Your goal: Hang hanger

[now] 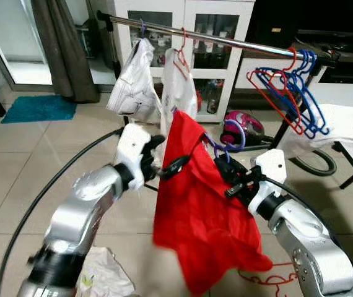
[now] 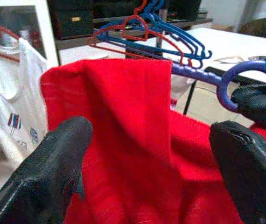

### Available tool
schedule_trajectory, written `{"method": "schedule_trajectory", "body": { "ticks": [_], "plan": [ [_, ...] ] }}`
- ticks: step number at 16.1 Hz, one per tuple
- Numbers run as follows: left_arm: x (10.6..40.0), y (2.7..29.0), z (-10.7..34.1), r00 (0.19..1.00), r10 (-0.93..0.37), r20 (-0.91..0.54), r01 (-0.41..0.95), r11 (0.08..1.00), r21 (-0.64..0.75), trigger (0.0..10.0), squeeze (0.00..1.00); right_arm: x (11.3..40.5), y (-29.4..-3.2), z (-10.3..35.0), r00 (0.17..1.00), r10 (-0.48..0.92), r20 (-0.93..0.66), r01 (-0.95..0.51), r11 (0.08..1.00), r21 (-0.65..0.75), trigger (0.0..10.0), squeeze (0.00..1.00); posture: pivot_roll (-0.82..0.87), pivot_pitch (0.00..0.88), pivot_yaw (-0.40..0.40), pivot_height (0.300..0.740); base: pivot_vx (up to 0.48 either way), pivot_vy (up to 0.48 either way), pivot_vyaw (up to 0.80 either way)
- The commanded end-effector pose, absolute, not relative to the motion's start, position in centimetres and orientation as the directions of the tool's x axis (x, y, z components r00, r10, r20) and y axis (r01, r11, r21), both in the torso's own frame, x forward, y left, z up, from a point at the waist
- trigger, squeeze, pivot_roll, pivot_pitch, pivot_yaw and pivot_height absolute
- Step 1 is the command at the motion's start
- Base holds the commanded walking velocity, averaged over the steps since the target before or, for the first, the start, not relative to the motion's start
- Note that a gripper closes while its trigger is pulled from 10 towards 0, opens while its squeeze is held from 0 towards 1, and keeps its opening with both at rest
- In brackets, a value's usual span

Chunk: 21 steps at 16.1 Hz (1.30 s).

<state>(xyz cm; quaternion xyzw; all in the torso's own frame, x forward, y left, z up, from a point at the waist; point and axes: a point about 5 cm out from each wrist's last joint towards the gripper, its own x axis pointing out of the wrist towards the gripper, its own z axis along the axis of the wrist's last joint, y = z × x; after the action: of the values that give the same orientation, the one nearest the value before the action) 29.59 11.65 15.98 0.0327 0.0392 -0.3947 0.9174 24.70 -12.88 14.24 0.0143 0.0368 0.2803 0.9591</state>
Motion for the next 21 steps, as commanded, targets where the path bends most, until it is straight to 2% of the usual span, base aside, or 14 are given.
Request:
{"method": "schedule_trajectory", "body": {
  "ticks": [1, 2, 3, 4, 9, 11, 12, 13, 14, 17, 20, 21],
  "plan": [
    [30.2, 11.4, 15.6, 0.689, -0.714, -0.126, 0.724, 0.686, 0.071, 10.0, 0.71, 24.8, -12.6, 15.6, 0.837, 0.547, 0.002, -0.547, 0.837, 0.019, 10.0, 0.0, 0.07, 0.031, -0.013, 0.74, 0.0, 0.0, 0.0],
    [30.8, 11.5, 15.4, 0.713, -0.688, -0.133, 0.7, 0.708, 0.093, 9.9, 0.0, 24.8, -12.6, 15.7, 0.835, 0.55, 0.006, -0.55, 0.835, 0.019, 10.0, 0.0, 0.07, 0.031, -0.01, 0.74, 0.0, 0.0, 0.0],
    [31.9, 11.8, 15.3, 0.757, -0.641, -0.126, 0.653, 0.748, 0.117, 3.5, 0.0, 24.7, -12.5, 15.9, 0.831, 0.556, 0.013, -0.556, 0.831, 0.022, 10.0, 0.0, 0.06, 0.031, -0.011, 0.74, 0.0, 0.0, 0.0],
    [32.4, 11.8, 15.4, 0.766, -0.634, -0.106, 0.643, 0.759, 0.106, 0.0, 0.0, 24.6, -12.5, 15.9, 0.828, 0.56, 0.016, -0.56, 0.828, 0.032, 10.0, 0.0, 0.06, 0.03, -0.012, 0.74, 0.0, 0.0, 0.0],
    [33.3, 11.0, 15.2, 0.751, -0.657, -0.071, 0.66, 0.743, 0.111, 0.0, 0.0, 24.6, -12.3, 16.1, 0.823, 0.567, 0.025, -0.567, 0.823, 0.031, 10.0, 0.0, 0.05, 0.027, -0.011, 0.74, 0.0, 0.0, 0.0],
    [33.0, 10.4, 15.4, 0.709, -0.703, -0.057, 0.705, 0.703, 0.097, 0.0, 0.0, 24.6, -12.3, 16.1, 0.823, 0.567, 0.026, -0.568, 0.822, 0.033, 10.0, 0.0, 0.05, 0.026, -0.011, 0.74, 0.0, 0.0, 0.0],
    [32.5, 9.9, 15.5, 0.659, -0.751, -0.038, 0.751, 0.656, 0.069, 0.0, 0.0, 24.6, -12.3, 16.1, 0.823, 0.568, 0.026, -0.568, 0.822, 0.033, 10.0, 0.0, 0.06, 0.025, -0.013, 0.74, 0.0, 0.0, 0.0],
    [32.4, 9.7, 15.6, 0.648, -0.761, -0.028, 0.761, 0.646, 0.058, 10.0, 0.0, 24.7, -12.3, 16.2, 0.822, 0.568, 0.027, -0.569, 0.822, 0.035, 10.0, 0.0, 0.06, 0.025, -0.013, 0.74, 0.0, 0.0, 0.0],
    [32.2, 9.4, 15.3, 0.622, -0.782, -0.043, 0.783, 0.619, 0.059, 10.0, 1.0, 24.7, -12.2, 16.2, 0.821, 0.57, 0.027, -0.571, 0.82, 0.035, 10.0, 0.0, 0.05, 0.023, -0.014, 0.74, 0.0, 0.0, 0.0],
    [32.1, 8.9, 15.0, 0.586, -0.807, -0.066, 0.81, 0.583, 0.069, 10.0, 1.0, 24.7, -12.2, 16.2, 0.819, 0.573, 0.027, -0.573, 0.819, 0.033, 10.0, 0.0, 0.05, 0.022, -0.011, 0.74, 0.0, 0.0, 0.0],
    [34.5, 10.0, 15.0, 0.767, -0.637, -0.07, 0.639, 0.752, 0.162, 10.0, 1.0, 24.7, -12.1, 16.3, 0.818, 0.574, 0.031, -0.575, 0.818, 0.032, 10.0, 0.0, 0.05, 0.021, -0.007, 0.74, 0.0, 0.0, 0.0],
    [34.7, 10.0, 15.1, 0.775, -0.63, -0.061, 0.63, 0.76, 0.158, 10.0, 1.0, 24.7, -12.1, 16.3, 0.818, 0.574, 0.032, -0.575, 0.818, 0.032, 10.0, 0.0, 0.05, 0.021, -0.007, 0.74, 0.0, 0.0, 0.0]
  ]
}}
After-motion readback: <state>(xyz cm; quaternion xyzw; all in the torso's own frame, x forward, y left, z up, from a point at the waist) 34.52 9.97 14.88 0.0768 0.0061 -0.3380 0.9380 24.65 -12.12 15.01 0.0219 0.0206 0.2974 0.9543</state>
